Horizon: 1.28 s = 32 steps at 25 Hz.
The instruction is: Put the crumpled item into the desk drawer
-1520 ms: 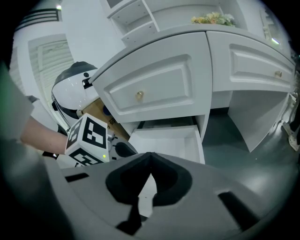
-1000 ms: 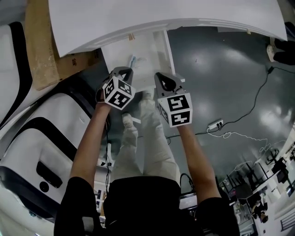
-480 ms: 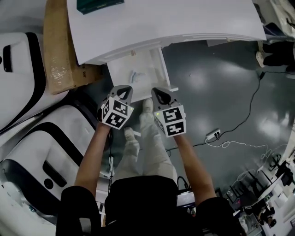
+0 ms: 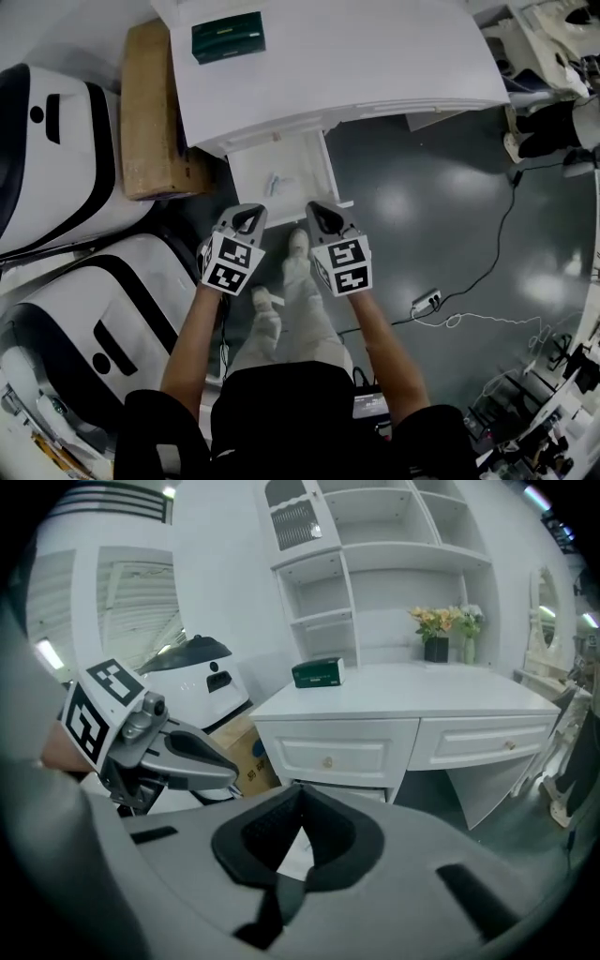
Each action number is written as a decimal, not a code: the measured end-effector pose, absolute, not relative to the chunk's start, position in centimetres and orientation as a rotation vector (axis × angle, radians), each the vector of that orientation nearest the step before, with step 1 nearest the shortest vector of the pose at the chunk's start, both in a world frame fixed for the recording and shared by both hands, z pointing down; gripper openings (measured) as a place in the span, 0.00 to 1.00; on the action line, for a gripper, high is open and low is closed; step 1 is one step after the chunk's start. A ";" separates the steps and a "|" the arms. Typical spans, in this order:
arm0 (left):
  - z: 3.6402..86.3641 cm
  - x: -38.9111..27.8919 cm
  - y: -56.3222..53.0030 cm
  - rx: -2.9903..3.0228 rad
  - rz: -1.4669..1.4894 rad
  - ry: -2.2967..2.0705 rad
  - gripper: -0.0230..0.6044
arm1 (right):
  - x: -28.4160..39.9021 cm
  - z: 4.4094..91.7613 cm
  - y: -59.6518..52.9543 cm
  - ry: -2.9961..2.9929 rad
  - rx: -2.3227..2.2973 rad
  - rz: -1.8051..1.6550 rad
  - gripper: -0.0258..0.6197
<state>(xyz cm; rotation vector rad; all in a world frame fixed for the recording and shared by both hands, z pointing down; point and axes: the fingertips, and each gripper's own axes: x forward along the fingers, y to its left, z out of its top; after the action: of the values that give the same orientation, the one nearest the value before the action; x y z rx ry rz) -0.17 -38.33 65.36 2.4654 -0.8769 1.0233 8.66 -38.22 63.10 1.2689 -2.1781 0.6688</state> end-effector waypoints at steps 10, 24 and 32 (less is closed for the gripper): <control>57.5 -1.6 -36.1 2.513 0.911 -0.997 0.05 | 8.0 55.7 -37.1 -2.243 1.356 0.579 0.03; 45.8 -3.0 -32.2 2.625 0.766 -1.122 0.05 | 6.6 44.8 -32.8 -2.331 1.448 0.432 0.03; 39.5 -4.2 -29.4 2.698 0.628 -1.183 0.05 | 3.8 39.0 -30.1 -2.409 1.486 0.340 0.03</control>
<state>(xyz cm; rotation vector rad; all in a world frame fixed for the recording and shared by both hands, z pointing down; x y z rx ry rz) -4.22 -29.43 39.45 2.6985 -1.1835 0.6279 3.83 -30.13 39.05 1.4855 -2.4089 0.3403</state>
